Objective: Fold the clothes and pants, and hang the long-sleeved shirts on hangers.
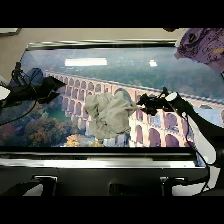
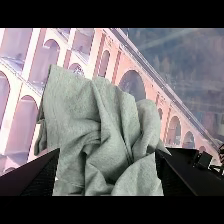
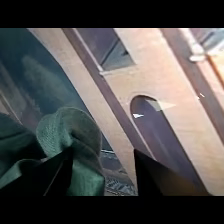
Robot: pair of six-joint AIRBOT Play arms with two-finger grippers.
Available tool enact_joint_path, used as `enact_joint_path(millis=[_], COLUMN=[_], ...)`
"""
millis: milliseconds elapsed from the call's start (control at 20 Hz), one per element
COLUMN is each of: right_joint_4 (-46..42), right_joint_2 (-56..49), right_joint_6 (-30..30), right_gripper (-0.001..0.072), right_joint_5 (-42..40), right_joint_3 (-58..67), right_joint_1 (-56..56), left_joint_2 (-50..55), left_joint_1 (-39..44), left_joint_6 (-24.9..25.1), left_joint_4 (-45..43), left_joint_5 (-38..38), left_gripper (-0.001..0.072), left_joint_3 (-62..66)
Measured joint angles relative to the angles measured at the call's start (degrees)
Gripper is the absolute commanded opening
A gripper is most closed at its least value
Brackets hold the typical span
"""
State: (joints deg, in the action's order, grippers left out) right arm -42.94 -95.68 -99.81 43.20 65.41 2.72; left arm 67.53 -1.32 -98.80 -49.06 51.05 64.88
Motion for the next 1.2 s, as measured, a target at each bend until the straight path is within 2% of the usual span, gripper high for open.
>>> enact_joint_path(millis=[250,350,450,950,1100,1150,1200], right_joint_4=[4.9,5.6,5.7,4.4,4.4,4.4,4.4], right_joint_2=[-1.4,-1.6,-1.5,0.7,0.1,-0.3,-0.7], right_joint_6=[3.4,3.8,4.3,4.7,4.2,3.8,3.8], right_gripper=[0.0420,0.0423,0.0462,0.0447,0.0385,0.0277,0.0206], right_joint_5=[-3.0,-3.8,-4.2,-4.2,-4.1,-3.7,-3.3], right_joint_3=[0.0,0.0,0.0,-0.1,-0.1,-0.1,-0.1], right_joint_1=[2.2,2.8,3.1,3.5,3.5,3.5,3.5], left_joint_2=[0.1,0.1,0.1,0.1,0.1,0.2,0.2], left_joint_1=[-0.1,-0.1,-0.1,-0.1,-0.1,-0.1,-0.1], left_joint_6=[0.0,0.0,0.0,0.0,0.0,0.0,-0.1], left_joint_4=[-0.9,-2.1,-3.0,-4.0,-4.0,-4.0,-4.1], left_joint_5=[0.0,0.0,0.0,0.5,0.5,0.5,0.5], left_gripper=[0.0683,0.0683,0.0682,0.0683,0.0683,0.0683,0.0684], left_joint_3=[-0.1,-0.1,-0.1,-0.1,-0.1,-0.1,-0.2])
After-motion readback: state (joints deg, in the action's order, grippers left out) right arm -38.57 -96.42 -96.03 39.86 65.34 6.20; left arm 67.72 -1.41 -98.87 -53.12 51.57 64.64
